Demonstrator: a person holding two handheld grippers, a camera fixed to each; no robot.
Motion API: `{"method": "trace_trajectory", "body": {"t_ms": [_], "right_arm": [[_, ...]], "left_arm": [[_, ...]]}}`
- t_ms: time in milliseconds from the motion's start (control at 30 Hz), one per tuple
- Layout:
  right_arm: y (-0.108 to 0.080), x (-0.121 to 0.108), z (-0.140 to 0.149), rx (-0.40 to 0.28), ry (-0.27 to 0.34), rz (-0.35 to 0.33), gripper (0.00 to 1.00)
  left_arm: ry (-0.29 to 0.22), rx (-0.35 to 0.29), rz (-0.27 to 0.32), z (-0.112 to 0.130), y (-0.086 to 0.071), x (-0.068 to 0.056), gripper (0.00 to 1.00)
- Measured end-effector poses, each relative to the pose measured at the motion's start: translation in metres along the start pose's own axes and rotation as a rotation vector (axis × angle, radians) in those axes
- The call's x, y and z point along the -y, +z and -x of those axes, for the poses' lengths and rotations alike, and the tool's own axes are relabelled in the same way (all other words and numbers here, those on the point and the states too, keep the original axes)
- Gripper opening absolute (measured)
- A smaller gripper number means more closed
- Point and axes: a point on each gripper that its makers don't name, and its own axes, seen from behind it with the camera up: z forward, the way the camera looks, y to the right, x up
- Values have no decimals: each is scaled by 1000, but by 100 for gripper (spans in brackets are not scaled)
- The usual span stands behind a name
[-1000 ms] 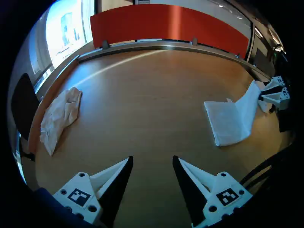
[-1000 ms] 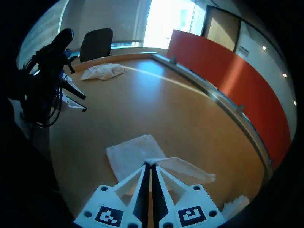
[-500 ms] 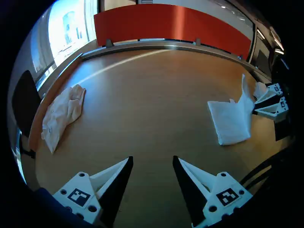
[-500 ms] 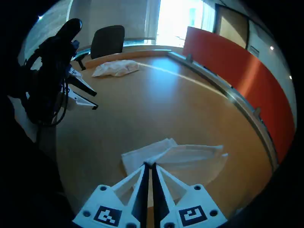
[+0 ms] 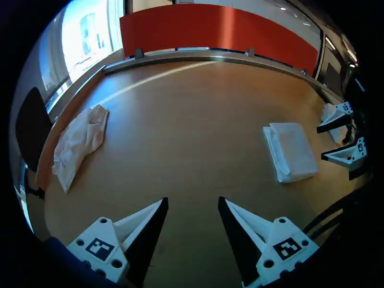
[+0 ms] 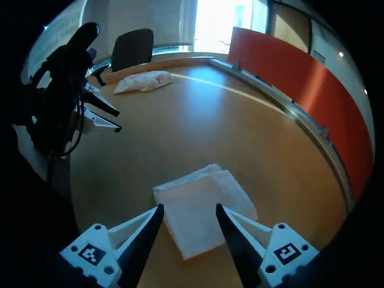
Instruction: Fold towel
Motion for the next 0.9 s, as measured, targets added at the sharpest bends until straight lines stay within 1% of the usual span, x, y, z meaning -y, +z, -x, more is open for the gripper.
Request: {"method": "trace_trajectory", "body": {"t_ms": [267, 467, 900], "right_arm": [[-1, -3, 7, 5, 13, 14, 83], [-2, -3, 17, 19, 25, 17, 83], [2, -1, 59, 78, 56, 26, 83]], "left_arm": [[5, -2, 2, -2, 1, -1, 76], [4, -4, 0, -4, 0, -1, 76], [3, -4, -1, -2, 0, -1, 76]]}}
